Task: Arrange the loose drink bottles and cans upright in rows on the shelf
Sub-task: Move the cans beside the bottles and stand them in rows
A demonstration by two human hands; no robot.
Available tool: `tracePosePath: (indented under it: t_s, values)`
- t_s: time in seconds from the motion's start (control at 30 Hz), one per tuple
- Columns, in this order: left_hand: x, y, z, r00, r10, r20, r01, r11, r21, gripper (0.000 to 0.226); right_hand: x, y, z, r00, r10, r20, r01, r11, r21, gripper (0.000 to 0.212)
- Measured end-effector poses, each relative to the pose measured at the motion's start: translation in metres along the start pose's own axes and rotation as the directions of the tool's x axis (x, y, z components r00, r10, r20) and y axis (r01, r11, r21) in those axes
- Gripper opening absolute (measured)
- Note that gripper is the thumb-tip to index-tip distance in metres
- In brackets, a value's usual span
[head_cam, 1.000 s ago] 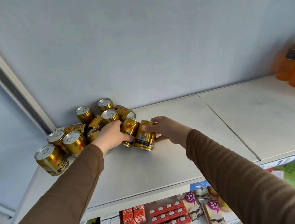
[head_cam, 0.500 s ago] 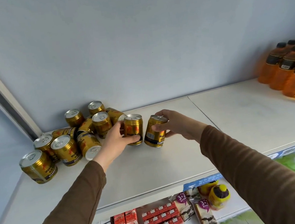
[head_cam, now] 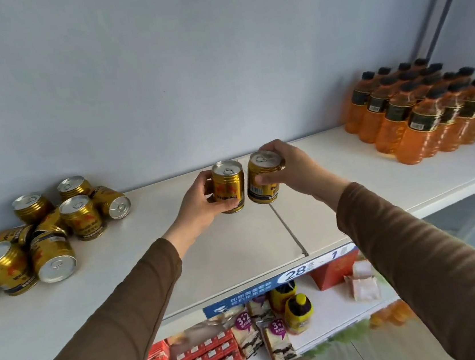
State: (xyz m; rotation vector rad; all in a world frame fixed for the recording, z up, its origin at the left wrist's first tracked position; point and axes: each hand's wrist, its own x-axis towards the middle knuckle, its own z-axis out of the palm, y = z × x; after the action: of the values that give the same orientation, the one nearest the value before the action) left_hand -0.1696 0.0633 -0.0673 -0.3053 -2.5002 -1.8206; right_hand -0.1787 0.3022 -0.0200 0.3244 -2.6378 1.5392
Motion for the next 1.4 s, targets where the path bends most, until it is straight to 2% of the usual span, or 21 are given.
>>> tracePosePath:
  t_s: [0.2, 0.37, 0.47, 0.77, 0.93, 1.1, 1.23, 1.4]
  values:
    - [0.031, 0.034, 0.092, 1.000, 0.001, 0.003, -0.001, 1.000, -0.028, 0.071, 0.005, 0.040, -0.090, 1.000, -0.008, 0.002, 0.008, 0.998, -0.056, 0.060]
    - [0.053, 0.048, 0.145, 1.000, -0.007, 0.026, 0.007, 1.000, -0.024, 0.072, 0.011, 0.060, -0.138, 1.000, -0.005, -0.008, 0.004, 0.996, -0.094, 0.061]
    - [0.069, 0.051, 0.163, 0.999, 0.011, 0.033, -0.010, 0.999, -0.035, 0.072, 0.015, 0.069, -0.156, 1.000, -0.004, -0.027, -0.001, 0.988, -0.155, 0.062]
    - [0.109, 0.058, 0.223, 0.999, 0.027, 0.045, -0.025, 0.998, -0.059, 0.072, 0.030, 0.110, -0.201, 0.998, 0.044, -0.053, -0.053, 0.981, -0.189, 0.067]
    - [0.134, 0.062, 0.260, 1.000, 0.013, 0.017, -0.013, 0.999, -0.043, 0.073, 0.051, 0.137, -0.230, 0.998, 0.048, -0.034, -0.053, 0.985, -0.163, 0.065]
    - [0.166, 0.065, 0.290, 0.998, -0.018, -0.059, 0.017, 1.000, -0.010, 0.070, 0.089, 0.154, -0.256, 0.998, 0.057, 0.016, -0.052, 0.974, -0.221, 0.066]
    - [0.193, 0.062, 0.298, 0.996, -0.045, -0.083, 0.047, 0.999, 0.027, 0.069, 0.119, 0.157, -0.260, 0.993, 0.111, 0.038, -0.100, 0.972, -0.213, 0.073]
    - [0.232, 0.048, 0.298, 0.992, -0.073, -0.106, 0.074, 0.997, 0.003, 0.070, 0.158, 0.156, -0.259, 0.978, 0.201, 0.050, -0.177, 0.936, -0.305, 0.073]
